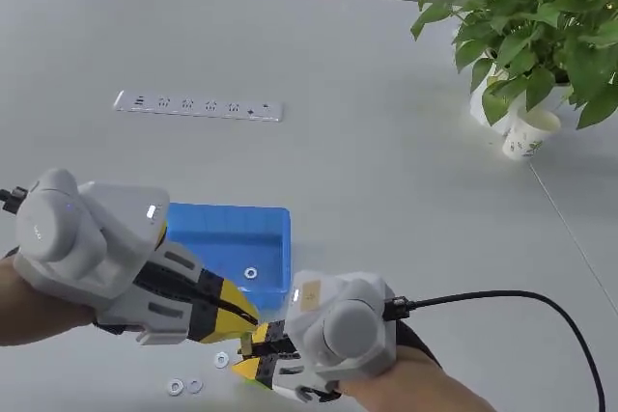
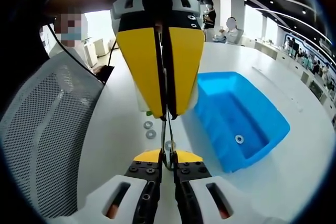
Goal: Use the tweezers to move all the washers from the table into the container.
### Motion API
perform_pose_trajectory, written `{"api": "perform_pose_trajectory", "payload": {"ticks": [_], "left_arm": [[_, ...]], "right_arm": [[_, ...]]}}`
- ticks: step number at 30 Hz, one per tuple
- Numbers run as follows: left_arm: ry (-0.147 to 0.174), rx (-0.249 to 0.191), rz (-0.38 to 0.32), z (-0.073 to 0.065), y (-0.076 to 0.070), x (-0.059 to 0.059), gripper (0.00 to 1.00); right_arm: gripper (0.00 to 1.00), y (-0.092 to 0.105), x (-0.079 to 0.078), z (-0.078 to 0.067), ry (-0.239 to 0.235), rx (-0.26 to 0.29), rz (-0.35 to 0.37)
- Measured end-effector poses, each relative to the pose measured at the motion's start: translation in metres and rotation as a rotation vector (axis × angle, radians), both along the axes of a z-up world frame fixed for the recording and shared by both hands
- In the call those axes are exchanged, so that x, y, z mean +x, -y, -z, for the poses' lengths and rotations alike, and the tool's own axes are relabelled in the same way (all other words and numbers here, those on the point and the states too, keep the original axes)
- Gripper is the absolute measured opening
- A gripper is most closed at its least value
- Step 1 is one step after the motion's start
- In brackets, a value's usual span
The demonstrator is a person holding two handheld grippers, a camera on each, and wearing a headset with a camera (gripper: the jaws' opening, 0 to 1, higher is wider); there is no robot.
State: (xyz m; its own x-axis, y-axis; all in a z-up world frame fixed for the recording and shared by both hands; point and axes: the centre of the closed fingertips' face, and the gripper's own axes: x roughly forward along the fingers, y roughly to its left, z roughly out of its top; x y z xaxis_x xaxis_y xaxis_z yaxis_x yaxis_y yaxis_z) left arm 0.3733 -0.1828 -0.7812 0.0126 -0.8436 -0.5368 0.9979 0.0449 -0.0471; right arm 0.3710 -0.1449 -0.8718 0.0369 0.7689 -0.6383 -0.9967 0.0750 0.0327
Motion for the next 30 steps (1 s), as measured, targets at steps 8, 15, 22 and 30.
{"api": "perform_pose_trajectory", "payload": {"ticks": [8, 15, 22, 30], "left_arm": [[0.011, -0.001, -0.003, -0.006, -0.001, 0.0, 0.03], [0.017, -0.007, -0.008, -0.014, -0.002, 0.002, 0.03], [0.022, -0.017, -0.016, -0.024, -0.004, 0.005, 0.03], [0.031, -0.028, -0.025, -0.037, -0.006, 0.008, 0.03]], "right_arm": [[0.09, -0.001, 0.001, -0.005, 0.009, 0.0, -0.005], [0.09, -0.002, 0.003, -0.014, 0.02, 0.004, -0.013], [0.09, -0.002, 0.006, -0.024, 0.026, 0.008, -0.013], [0.09, -0.005, 0.011, -0.037, 0.035, 0.017, -0.016]]}}
